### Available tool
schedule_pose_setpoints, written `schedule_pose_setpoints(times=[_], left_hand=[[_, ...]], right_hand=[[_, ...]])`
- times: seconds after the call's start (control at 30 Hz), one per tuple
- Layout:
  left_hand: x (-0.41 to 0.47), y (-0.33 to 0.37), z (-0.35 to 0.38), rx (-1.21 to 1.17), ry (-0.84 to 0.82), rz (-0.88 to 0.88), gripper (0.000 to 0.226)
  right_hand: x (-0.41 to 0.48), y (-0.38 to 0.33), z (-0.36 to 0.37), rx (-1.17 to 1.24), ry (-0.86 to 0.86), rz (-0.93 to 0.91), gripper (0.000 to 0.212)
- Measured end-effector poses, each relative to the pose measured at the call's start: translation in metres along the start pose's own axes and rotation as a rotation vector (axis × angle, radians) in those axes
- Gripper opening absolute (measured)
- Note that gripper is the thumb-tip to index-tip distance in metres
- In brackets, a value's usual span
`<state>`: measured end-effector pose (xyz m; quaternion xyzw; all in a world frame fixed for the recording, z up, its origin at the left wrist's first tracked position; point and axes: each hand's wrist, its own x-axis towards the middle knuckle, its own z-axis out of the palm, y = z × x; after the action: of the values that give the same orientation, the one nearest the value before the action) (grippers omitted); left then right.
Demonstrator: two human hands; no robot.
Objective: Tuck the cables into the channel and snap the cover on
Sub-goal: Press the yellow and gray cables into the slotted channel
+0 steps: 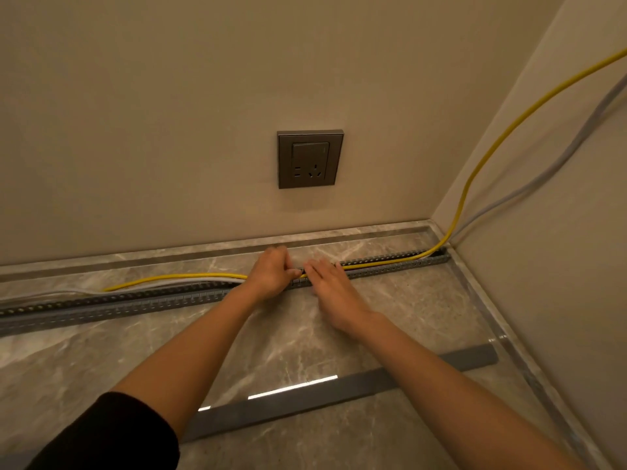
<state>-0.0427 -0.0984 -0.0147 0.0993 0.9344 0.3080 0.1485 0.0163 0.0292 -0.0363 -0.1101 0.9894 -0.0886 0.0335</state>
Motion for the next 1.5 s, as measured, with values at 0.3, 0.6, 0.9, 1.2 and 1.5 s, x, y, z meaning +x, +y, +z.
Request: schedule_pose_setpoints(times=[0.3,0.6,0.9,1.2,1.5], left_hand=[[-0.014,-0.052,-0.05,-0.099,0.206,-0.173,0.021],[-0.028,-0.094,-0.069,0.103,-0.044,-0.15,0.027],[-0.03,-0.105,-0.076,-0.01,0.103,-0.137,0.024],[-0.042,-0.101,-0.077,-0.021,0.336,0.019,0.011],[-0.04,-0.109,-0.061,0.026,0.309,-0.046,0.011]], right_hand=[[0.016,-0.032,-0.002,-0.154,0.006,0.132,0.037],[0.038,-0.086,-0.006,-0.106,-0.074,-0.025,0.033],[0.044,-0.086,0.003,-0.142,-0.072,0.003,0.035],[0.053,-0.082,0.001,-0.193,-0.093,-0.004,0.039],[0.049,-0.085,0.004,-0.213,-0.074,-0.01,0.048]])
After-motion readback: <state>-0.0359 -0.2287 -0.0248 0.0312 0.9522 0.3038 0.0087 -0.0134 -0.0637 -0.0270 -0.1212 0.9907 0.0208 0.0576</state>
